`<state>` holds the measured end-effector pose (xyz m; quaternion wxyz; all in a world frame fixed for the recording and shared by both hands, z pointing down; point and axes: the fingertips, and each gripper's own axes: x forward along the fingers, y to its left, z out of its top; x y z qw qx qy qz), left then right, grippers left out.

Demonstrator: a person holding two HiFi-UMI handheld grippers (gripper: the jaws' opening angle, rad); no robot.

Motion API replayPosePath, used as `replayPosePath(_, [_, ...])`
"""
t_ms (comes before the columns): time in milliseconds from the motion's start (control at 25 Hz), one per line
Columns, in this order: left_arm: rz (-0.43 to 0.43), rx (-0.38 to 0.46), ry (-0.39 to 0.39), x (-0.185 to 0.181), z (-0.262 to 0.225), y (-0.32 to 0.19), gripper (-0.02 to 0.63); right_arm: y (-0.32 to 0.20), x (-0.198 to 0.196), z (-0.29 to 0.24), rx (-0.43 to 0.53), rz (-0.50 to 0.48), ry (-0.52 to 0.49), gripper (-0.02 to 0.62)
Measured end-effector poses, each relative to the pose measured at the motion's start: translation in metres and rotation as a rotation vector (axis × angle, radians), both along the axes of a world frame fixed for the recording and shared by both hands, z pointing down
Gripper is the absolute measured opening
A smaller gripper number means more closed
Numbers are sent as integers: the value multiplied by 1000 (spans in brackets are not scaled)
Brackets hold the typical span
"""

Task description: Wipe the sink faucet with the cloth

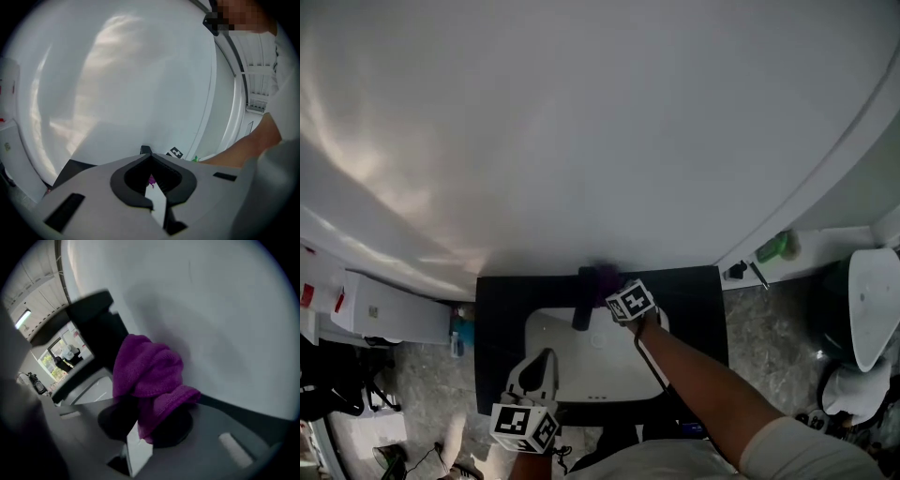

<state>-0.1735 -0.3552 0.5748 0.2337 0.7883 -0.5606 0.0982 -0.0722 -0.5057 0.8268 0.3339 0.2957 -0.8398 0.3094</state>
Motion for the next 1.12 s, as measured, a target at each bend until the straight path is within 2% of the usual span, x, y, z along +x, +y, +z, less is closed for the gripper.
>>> replayPosePath(40, [-4,0,2,-1,0,0,7,4,0,8,-13,-34,25,66])
replayPosePath(120, [-7,4,9,-3,-1,1,6,8,1,-2,32,-70,40,67])
replayPosePath(160, [-6,7,14,-3,-2,0,7,11,3,-22,77,-67,16,67])
replayPosePath(280, [-1,19,26,0,-5,-3,7,22,10,-114,233,-20,-139,67])
replayPosePath(360, [-4,21,31,1,-5,-7,6,22,9,-149,314,-18,-177,67])
replayPosePath(440, [1,15,28,2,-3,-7,6,15,-1,-135,305,-32,-155,67])
replayPosePath(560, [5,11,7,1,-2,-4,6,5,-9,-72,215,-16,-101,67])
replayPosePath(680, [1,8,-11,-3,0,0,6,-5,1,-11,125,9,-16,66])
replayPosePath(800, [-50,29,15,-15,-4,4,6,-9,2,17,92,-28,39,67])
replayPosePath(960, [-58,50,15,-12,-12,12,6,2,6,-17,154,-75,11,69])
replayPosePath(1120, [-27,85,43,6,-34,15,6,43,26,-117,248,-57,-124,71])
